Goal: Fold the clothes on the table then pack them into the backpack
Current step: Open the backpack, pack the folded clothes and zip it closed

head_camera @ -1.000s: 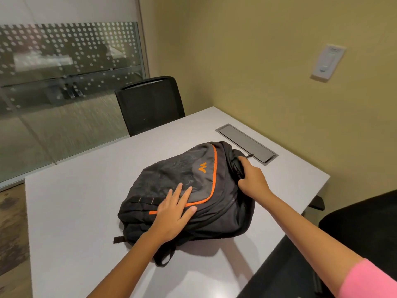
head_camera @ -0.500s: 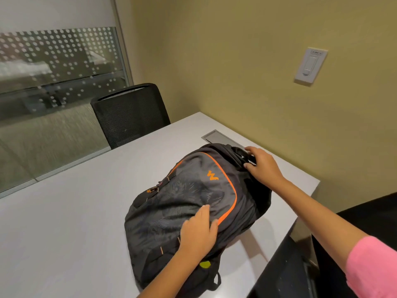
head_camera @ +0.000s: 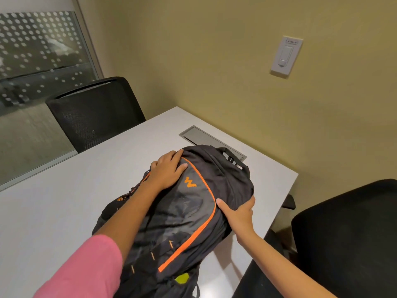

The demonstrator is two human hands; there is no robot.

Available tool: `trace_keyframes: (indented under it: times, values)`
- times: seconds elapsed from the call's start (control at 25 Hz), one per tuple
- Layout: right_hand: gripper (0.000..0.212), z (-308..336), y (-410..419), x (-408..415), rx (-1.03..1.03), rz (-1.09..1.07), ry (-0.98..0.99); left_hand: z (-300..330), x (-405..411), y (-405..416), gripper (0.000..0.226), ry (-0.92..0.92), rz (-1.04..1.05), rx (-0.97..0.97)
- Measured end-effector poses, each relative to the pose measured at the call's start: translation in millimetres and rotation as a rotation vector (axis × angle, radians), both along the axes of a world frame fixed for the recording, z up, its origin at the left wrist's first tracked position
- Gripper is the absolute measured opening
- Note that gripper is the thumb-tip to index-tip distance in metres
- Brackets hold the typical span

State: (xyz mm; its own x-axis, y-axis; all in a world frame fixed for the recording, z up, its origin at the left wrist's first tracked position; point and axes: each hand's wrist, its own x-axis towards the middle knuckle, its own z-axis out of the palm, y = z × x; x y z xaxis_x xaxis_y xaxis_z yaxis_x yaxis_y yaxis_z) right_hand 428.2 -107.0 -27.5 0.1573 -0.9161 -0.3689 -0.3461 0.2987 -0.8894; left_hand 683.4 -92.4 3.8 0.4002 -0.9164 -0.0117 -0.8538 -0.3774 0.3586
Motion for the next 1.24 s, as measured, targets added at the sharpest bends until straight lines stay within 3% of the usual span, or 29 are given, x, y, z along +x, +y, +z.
trace_keyframes:
  times: [0.12, 0.24, 0.32, 0.4, 0.56, 0.8, 1.08, 1.24]
  values:
    - [0.107, -3.7, 3.0, 1.8, 0.022, -0.014, -0.004, -6.7, 8.1, -19.2, 0.049, 0.080, 0.024, 0.045]
    - [0.066, -1.4, -7.9, -0.6, -0.035, 0.009, 0.136, -13.4, 14.4, -26.6, 0.046, 0.146, 0.104, 0.071]
    - [0.039, 0.2, -17.3, -3.6, -0.078, 0.015, 0.174, -18.6, 13.5, -29.9, 0.032, 0.183, 0.135, 0.003]
    - [0.028, 1.4, -25.9, -7.0, -0.103, 0.013, 0.160, -21.5, 8.3, -32.2, 0.020, 0.198, 0.185, -0.110]
    - [0.026, 7.0, -44.0, -12.6, -0.174, 0.011, 0.118, -14.7, -4.5, -37.5, 0.016, 0.147, 0.297, -0.259]
    - [0.023, 42.7, -110.2, -29.5, -0.406, 0.008, 0.119, 17.0, -25.2, -72.2, 0.018, 0.243, 0.392, -0.463]
    - [0.022, 98.8, -215.1, -60.7, -0.747, -0.081, 0.322, 59.0, -63.9, -158.3, 0.023, 0.371, 0.351, -0.624]
    - [0.022, 121.1, -274.1, -79.7, -0.802, -0.154, 0.439, 75.9, -86.9, -213.7, 0.025, 0.390, 0.295, -0.675]
